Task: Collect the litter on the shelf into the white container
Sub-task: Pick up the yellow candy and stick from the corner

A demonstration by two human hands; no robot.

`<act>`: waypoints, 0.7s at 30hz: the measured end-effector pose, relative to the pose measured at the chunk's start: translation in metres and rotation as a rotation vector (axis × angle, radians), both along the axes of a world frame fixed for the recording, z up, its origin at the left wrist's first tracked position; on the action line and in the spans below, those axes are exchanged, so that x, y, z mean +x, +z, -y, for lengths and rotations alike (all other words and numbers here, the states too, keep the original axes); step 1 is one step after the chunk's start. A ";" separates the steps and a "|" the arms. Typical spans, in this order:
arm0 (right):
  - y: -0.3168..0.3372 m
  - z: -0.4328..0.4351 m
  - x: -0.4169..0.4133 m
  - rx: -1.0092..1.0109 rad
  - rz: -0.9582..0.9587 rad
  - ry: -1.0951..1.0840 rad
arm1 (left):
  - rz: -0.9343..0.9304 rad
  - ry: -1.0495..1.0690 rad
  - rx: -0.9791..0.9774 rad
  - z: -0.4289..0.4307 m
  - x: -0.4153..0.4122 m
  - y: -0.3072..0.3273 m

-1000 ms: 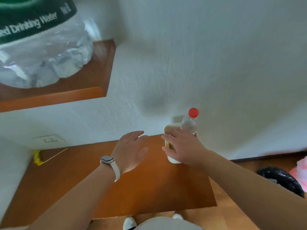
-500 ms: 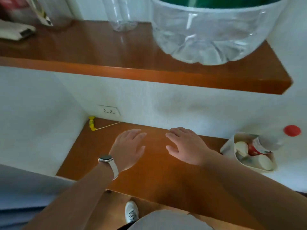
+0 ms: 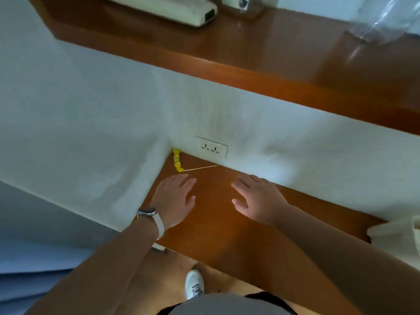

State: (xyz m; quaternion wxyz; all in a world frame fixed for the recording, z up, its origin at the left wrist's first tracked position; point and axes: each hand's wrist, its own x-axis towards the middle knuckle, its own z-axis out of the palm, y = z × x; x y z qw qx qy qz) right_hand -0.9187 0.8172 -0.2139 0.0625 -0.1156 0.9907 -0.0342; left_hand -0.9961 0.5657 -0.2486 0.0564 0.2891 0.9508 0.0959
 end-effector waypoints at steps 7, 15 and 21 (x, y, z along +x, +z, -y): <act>-0.040 0.035 -0.037 -0.014 0.096 -0.059 | 0.104 0.102 0.053 0.017 -0.039 -0.027; -0.089 0.052 -0.094 -0.102 0.190 -0.122 | 0.175 0.321 0.213 -0.001 -0.092 -0.072; -0.108 0.066 -0.138 -0.119 0.159 -0.137 | 0.188 0.470 0.197 -0.015 -0.129 -0.095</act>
